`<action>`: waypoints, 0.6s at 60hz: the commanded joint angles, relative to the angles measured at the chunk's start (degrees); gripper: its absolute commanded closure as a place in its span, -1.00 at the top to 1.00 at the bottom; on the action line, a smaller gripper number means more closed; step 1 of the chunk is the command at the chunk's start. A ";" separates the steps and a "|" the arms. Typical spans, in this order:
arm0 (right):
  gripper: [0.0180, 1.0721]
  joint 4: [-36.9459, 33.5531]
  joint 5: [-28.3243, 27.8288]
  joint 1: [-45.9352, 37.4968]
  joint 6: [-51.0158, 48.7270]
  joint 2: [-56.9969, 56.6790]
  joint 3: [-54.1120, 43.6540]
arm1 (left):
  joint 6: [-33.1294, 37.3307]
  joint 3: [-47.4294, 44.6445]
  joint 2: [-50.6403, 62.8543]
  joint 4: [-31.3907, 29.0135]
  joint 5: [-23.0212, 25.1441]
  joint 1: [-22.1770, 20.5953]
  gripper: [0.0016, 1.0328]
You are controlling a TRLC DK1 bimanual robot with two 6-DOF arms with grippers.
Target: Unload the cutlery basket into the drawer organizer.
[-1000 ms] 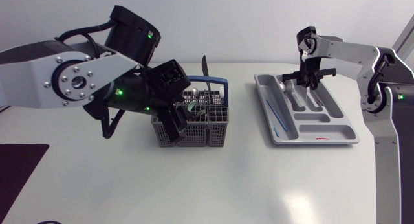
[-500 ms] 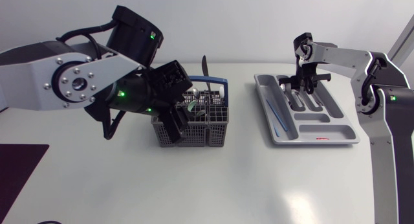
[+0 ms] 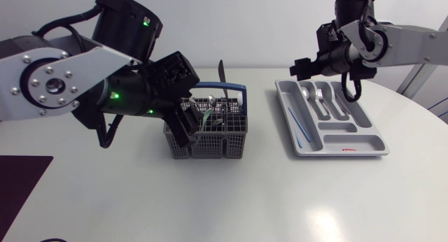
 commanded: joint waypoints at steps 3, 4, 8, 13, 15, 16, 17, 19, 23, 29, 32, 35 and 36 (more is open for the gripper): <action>0.63 0.65 -4.57 1.96 -1.29 -7.61 -8.49 | -2.29 -1.92 1.14 0.41 -0.51 -0.16 0.56; 0.63 0.65 -5.01 2.04 -1.29 -8.05 -8.84 | -2.29 -1.92 1.14 0.41 -0.51 -0.25 0.56; 0.63 0.82 -8.97 2.92 -1.55 -13.32 -13.23 | -2.29 -2.71 1.32 1.20 -0.51 -0.34 0.59; 0.63 1.00 -13.36 3.63 -2.52 -17.89 -17.27 | -2.11 -3.77 2.20 3.93 -0.51 0.37 0.70; 0.63 1.09 -14.68 3.80 -2.87 -19.65 -18.77 | -1.93 -3.94 2.81 4.72 -0.51 0.80 0.73; 0.63 1.17 -15.65 4.07 -3.14 -20.79 -19.82 | -1.85 -4.03 2.90 4.89 -0.51 0.98 0.74; 0.63 1.26 -16.26 4.24 -3.31 -21.58 -20.53 | -1.67 -4.03 3.17 5.33 -0.51 1.33 0.75; 0.63 1.61 -18.19 4.77 -4.37 -24.05 -22.46 | -1.23 -4.21 3.60 6.30 -0.59 1.68 0.79; 0.63 1.52 -19.86 5.74 -5.16 -27.12 -24.83 | -0.35 -4.91 4.31 9.38 -0.51 2.30 0.85; 0.63 1.26 -21.97 6.44 -5.25 -30.73 -27.47 | -0.53 -4.38 6.15 12.10 -0.51 2.30 0.85; 0.63 1.00 -22.85 6.44 -5.25 -31.60 -28.52 | -1.06 -3.41 7.56 12.36 -0.51 2.12 0.85; 0.63 1.09 -23.47 6.44 -5.33 -32.13 -29.32 | -1.32 -2.27 8.70 12.36 -0.51 2.04 0.85; 0.63 1.09 -23.56 6.44 -5.33 -32.31 -29.58 | -1.41 -2.10 8.88 12.36 -0.51 2.04 0.85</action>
